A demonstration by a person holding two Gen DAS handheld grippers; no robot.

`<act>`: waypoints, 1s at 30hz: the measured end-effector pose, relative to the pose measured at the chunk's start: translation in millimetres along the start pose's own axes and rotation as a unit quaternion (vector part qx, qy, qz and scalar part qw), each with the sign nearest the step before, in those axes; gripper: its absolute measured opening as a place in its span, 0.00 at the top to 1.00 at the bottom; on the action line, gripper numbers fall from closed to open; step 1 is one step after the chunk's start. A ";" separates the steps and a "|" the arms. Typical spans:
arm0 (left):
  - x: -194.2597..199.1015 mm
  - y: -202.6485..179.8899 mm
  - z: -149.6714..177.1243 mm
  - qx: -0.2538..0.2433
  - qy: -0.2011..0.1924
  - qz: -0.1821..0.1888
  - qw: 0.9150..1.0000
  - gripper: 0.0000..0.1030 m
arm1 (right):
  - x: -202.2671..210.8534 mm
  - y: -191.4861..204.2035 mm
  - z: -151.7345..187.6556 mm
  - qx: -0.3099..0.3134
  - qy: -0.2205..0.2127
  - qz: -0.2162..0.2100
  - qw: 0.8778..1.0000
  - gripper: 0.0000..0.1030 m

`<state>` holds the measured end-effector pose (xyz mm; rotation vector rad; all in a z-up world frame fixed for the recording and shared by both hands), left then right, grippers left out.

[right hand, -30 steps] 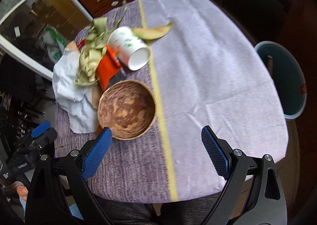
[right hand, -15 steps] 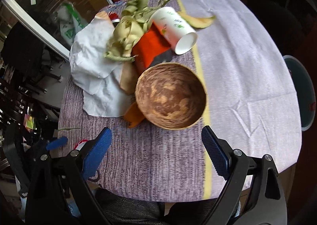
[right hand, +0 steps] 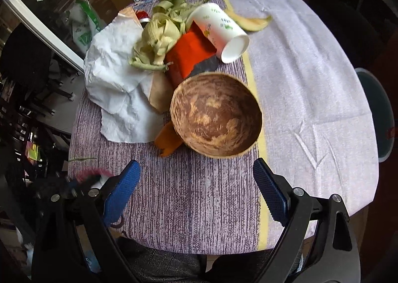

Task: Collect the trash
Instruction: 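Grasp the white-and-red lid with the left tool while the right tool grasps the white tissue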

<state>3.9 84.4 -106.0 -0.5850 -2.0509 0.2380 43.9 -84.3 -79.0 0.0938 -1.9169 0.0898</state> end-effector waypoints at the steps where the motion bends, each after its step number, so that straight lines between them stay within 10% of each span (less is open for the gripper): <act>1: 3.4 5.0 -4.8 0.007 -0.008 0.000 1.000 0.93 | 4.2 3.5 -4.0 0.004 -0.009 -0.003 1.000 0.15; 16: 31.1 91.4 -20.1 0.100 -0.041 -0.028 0.994 0.92 | -25.5 137.1 -57.6 0.129 -0.043 -0.079 0.988 0.15; 26: 23.6 108.9 -20.5 0.116 -0.033 -0.016 0.993 0.92 | -78.9 150.8 -58.5 0.130 -0.020 -0.018 0.991 0.19; 30: 20.2 107.7 -19.7 0.120 -0.031 -0.010 0.992 0.92 | -76.2 144.0 -56.3 0.146 -0.048 0.017 0.988 0.77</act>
Point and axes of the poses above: each gripper's, at about its wrist camera, not at the fingertips, and x roughly against the way its jaws point, y to its left, z to its underside, the point moved 6 cm from there along -x, roughly the way its jaws point, and after that the axes turned 15 degrees about z, right-handed, at the moved point
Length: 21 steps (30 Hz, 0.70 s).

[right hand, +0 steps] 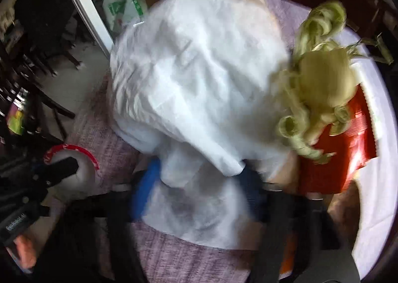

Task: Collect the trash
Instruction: 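Grasp the white-and-red lid with the left tool while the right tool grasps the white tissue, then carry the lid and tissue over the teal bin and open both tools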

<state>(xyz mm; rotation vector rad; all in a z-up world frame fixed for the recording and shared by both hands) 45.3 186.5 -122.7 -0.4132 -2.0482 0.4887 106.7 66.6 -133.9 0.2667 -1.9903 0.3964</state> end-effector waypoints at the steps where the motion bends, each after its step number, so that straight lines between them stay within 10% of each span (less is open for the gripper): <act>1: -0.7 -1.1 0.4 -0.001 0.001 0.001 1.000 0.92 | 0.3 -4.4 0.8 -0.007 0.005 -0.007 1.000 0.93; 21: 6.3 -52.4 -1.1 -0.042 -0.009 0.010 0.999 0.92 | 87.9 -38.5 20.8 -0.049 -0.002 -0.129 0.990 0.96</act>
Point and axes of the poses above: each gripper's, at about its wrist camera, not at the fingertips, and x roughly against the way its jaws point, y to its left, z to its underside, the point moved 6 cm from there along -x, roughly the way its jaws point, and after that the axes turned 15 degrees about z, right-handed, at the moved point
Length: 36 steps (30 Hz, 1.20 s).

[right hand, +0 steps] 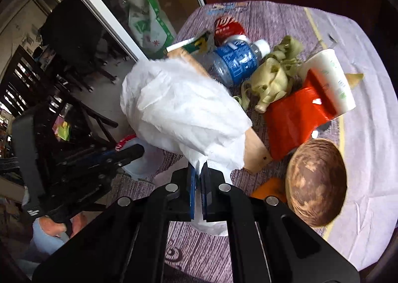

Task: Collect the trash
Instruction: 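Carry the lid and tissue over the teal bin and open both tools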

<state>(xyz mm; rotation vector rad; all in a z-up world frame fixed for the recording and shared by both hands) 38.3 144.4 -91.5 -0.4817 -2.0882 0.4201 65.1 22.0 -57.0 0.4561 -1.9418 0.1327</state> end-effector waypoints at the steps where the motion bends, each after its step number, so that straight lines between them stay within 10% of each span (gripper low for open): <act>1: 0.3 -2.7 -0.1 -0.001 0.000 0.001 1.000 0.92 | 5.3 -3.3 -0.5 -0.007 -0.003 -0.005 1.000 0.96; 21: -0.4 -73.6 -43.6 -0.062 -0.021 0.006 0.998 0.92 | 72.6 -95.9 -1.7 -0.102 -0.084 0.022 0.991 0.96; 36: -101.0 -243.1 -93.1 -0.179 0.032 0.096 0.979 0.92 | 138.3 -269.1 38.4 -0.227 -0.129 0.109 0.959 0.96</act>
Point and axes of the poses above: each gripper's, at about its wrist camera, not at the fingertips, and x roughly against the way its jaws point, y to its left, z to its underside, the point moved 6 cm from there along -x, roughly the way its jaws point, and after that the axes turned 15 degrees about z, right-handed, at the moved point
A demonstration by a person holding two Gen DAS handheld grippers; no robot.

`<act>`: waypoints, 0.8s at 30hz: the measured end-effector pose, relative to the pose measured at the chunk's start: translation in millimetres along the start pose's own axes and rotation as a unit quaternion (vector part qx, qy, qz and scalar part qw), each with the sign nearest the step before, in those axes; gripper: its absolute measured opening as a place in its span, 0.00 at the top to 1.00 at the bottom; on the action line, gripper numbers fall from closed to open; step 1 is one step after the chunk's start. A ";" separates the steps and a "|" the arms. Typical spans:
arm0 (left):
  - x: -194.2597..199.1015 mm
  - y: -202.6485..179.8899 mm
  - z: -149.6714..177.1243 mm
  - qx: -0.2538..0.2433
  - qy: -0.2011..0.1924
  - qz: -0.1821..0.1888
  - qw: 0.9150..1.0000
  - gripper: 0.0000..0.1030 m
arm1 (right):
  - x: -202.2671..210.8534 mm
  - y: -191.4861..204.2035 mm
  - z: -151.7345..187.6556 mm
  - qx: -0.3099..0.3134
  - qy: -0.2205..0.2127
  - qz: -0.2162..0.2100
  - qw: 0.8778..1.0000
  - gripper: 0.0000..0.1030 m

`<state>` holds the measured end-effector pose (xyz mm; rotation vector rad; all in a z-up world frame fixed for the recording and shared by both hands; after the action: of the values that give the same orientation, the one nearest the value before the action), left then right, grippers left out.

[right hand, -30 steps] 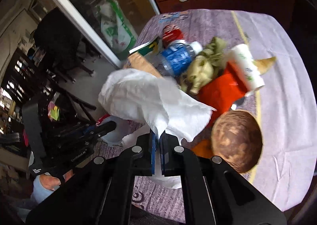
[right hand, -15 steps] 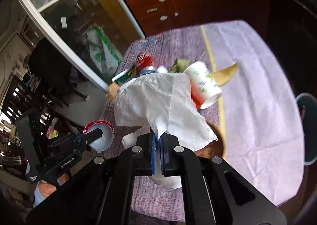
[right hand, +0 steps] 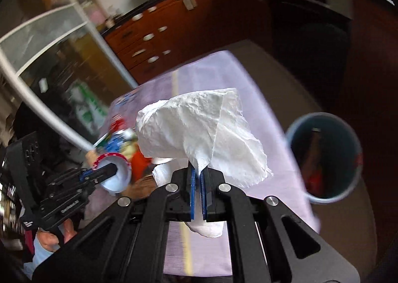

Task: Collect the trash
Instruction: 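Carry the lid and tissue over the teal bin and open both tools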

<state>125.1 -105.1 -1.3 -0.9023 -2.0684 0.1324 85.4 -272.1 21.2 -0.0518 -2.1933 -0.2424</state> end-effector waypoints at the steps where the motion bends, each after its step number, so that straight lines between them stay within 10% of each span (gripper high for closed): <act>1: -13.5 -10.9 -8.1 -0.011 0.007 0.007 1.000 0.92 | -0.8 -17.4 -2.5 -0.012 -0.001 0.012 1.000 0.96; 11: -126.9 -84.1 -54.9 -0.082 0.073 0.044 0.993 0.92 | -41.4 -165.2 4.4 -0.126 0.032 0.081 0.988 0.96; 24: -222.5 -104.9 -50.1 -0.097 0.149 0.037 0.983 0.92 | -147.6 -234.8 34.8 -0.202 0.108 0.082 0.970 0.93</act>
<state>188.0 -336.1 -76.7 -1.0490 -1.7910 -0.1603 115.9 -488.0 -153.8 -0.4141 -1.8811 -0.5711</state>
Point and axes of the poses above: each gripper's, at about its wrist camera, not at the fingertips, and x roughly against the way its jaws point, y to its left, z to its underside, the point moved 6 cm from there along -x, roughly the way its jaws point, and after that the axes turned 15 degrees about z, right-handed, at the moved point
